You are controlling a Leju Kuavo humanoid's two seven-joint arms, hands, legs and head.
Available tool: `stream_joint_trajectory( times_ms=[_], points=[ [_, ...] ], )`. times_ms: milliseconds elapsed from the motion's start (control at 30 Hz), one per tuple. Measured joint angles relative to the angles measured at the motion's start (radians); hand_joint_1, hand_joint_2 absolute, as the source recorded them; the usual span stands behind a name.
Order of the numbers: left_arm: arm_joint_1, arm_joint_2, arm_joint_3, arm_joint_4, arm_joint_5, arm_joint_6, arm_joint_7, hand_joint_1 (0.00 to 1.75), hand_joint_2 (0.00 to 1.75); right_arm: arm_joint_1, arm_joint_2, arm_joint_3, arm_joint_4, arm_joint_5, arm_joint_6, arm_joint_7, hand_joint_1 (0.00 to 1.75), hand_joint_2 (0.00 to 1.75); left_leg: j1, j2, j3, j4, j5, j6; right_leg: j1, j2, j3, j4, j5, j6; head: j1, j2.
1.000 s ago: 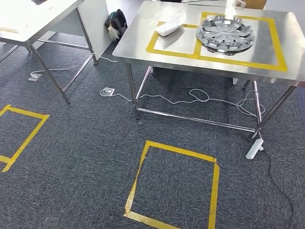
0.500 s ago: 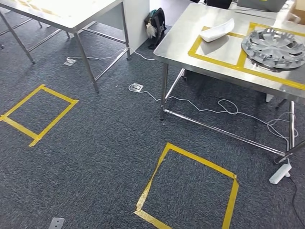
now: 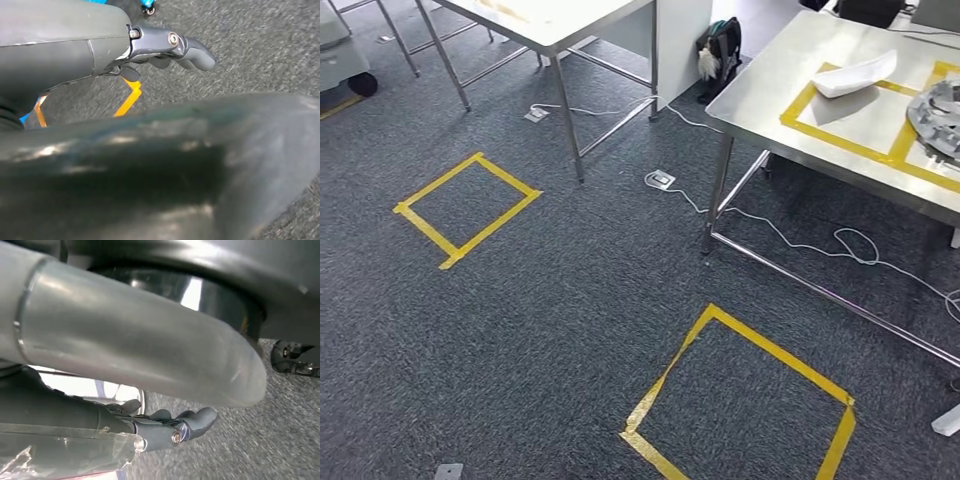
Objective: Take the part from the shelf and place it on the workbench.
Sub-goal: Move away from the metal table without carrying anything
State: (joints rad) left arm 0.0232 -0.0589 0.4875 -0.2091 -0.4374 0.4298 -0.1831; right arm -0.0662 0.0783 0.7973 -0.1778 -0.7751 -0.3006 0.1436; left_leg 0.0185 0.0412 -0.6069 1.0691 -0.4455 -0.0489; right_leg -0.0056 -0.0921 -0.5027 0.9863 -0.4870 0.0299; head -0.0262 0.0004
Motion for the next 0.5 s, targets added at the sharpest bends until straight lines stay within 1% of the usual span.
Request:
stream_joint_trajectory(
  times_ms=[33,67,100,133,167,200,233,267,300,333,367,400,433,467,500],
  points=[
    [-0.002,-0.002,0.0,0.0,0.0,0.0,0.0,0.0,0.0,0.0,0.0,0.0,0.0,0.0,0.0,0.0,0.0,0.0,-0.001,0.017,0.028,-0.049,0.012,0.004,0.003,-0.011,0.001,0.001,-0.005,0.007,0.001,0.0],
    [-0.004,-0.004,0.001,0.0,0.0,0.0,0.001,0.0,0.0,-0.001,-0.001,0.0,0.0,0.0,0.0,0.0,0.0,0.0,-0.003,0.026,0.041,-0.073,0.014,0.011,0.006,-0.02,0.003,0.002,-0.009,0.013,0.002,0.0],
    [-0.005,-0.006,0.002,0.0,0.0,0.0,0.002,0.0,0.0,-0.001,-0.001,0.0,0.0,0.0,-0.001,0.0,0.0,0.0,-0.005,0.02,0.041,-0.078,0.011,0.019,0.008,-0.029,0.005,0.0,-0.012,0.017,0.003,0.0],
    [-0.003,-0.007,0.003,0.0,0.0,0.0,0.004,0.0,0.0,-0.002,-0.001,0.0,0.0,0.0,-0.001,0.0,0.0,0.0,-0.005,0.006,0.04,-0.078,0.011,0.029,0.007,-0.039,0.013,-0.002,-0.013,0.022,0.005,0.0],
    [-0.001,-0.008,0.005,0.0,0.0,0.0,0.006,0.0,0.0,-0.003,-0.001,0.0,0.0,0.0,-0.001,0.0,0.0,0.0,-0.005,-0.005,0.04,-0.078,0.012,0.035,0.005,-0.033,0.017,0.0,-0.018,0.027,0.006,0.0],
    [0.0,-0.008,0.007,0.0,-0.001,0.0,0.008,0.0,0.0,-0.004,-0.001,0.0,0.0,0.0,-0.001,0.0,0.0,0.0,-0.004,-0.016,0.039,-0.079,0.014,0.042,0.003,-0.013,0.014,0.014,-0.031,0.032,0.007,0.0],
    [0.0,-0.008,0.009,0.0,-0.001,0.001,0.009,0.0,0.0,-0.004,-0.001,0.0,0.0,0.0,-0.001,0.0,0.0,0.0,-0.003,-0.027,0.038,-0.08,0.017,0.049,0.0,0.017,-0.001,0.052,-0.055,0.035,0.009,0.0],
    [-0.001,-0.008,0.011,0.0,-0.001,0.001,0.009,0.0,0.0,-0.003,-0.001,0.0,0.0,0.0,0.0,0.0,0.0,0.0,-0.003,-0.038,0.036,-0.08,0.018,0.055,-0.001,0.051,-0.031,0.115,-0.089,0.037,0.011,0.0],
    [-0.003,-0.007,0.014,0.0,-0.001,0.001,0.009,0.0,0.0,-0.002,-0.001,0.0,0.001,0.0,0.0,0.0,0.0,0.0,-0.004,-0.05,0.034,-0.08,0.019,0.059,-0.001,0.074,-0.067,0.191,-0.125,0.036,0.013,0.0],
    [-0.004,-0.007,0.017,0.0,-0.001,0.001,0.009,0.0,0.0,-0.001,-0.001,0.0,0.001,0.0,0.0,0.0,0.0,0.0,-0.006,-0.064,0.032,-0.08,0.02,0.062,0.0,0.084,-0.103,0.262,-0.15,0.034,0.014,0.0],
    [-0.004,-0.007,0.02,0.0,-0.001,0.001,0.009,0.0,0.0,-0.001,-0.001,0.0,0.001,-0.001,0.0,-0.001,0.0,0.0,-0.008,-0.079,0.031,-0.08,0.02,0.064,0.001,0.088,-0.127,0.304,-0.158,0.031,0.014,0.0],
    [-0.003,-0.007,0.021,0.0,-0.001,0.001,0.009,0.0,0.0,-0.001,-0.001,0.0,0.001,-0.001,0.0,-0.002,0.0,0.0,-0.009,-0.093,0.031,-0.079,0.021,0.064,0.002,0.09,-0.132,0.305,-0.144,0.028,0.014,0.0],
    [-0.002,-0.007,0.023,0.0,-0.001,0.001,0.009,0.0,0.0,-0.002,-0.001,0.0,0.001,-0.002,0.001,-0.003,0.0,0.0,-0.01,-0.109,0.031,-0.079,0.022,0.063,0.002,0.094,-0.116,0.263,-0.112,0.024,0.014,0.0],
    [-0.001,-0.008,0.024,0.0,-0.001,0.001,0.009,0.0,0.0,-0.003,-0.001,0.0,0.001,-0.002,0.001,-0.003,0.0,0.0,-0.009,-0.125,0.032,-0.079,0.024,0.061,0.002,0.109,-0.083,0.19,-0.07,0.02,0.014,0.0],
    [-0.001,-0.008,0.024,0.0,-0.001,0.001,0.009,0.0,0.0,-0.003,-0.001,0.0,0.001,-0.002,0.002,-0.003,0.0,0.0,-0.01,-0.14,0.031,-0.079,0.026,0.057,0.001,0.138,-0.05,0.115,-0.039,0.016,0.014,0.0]
  ],
)
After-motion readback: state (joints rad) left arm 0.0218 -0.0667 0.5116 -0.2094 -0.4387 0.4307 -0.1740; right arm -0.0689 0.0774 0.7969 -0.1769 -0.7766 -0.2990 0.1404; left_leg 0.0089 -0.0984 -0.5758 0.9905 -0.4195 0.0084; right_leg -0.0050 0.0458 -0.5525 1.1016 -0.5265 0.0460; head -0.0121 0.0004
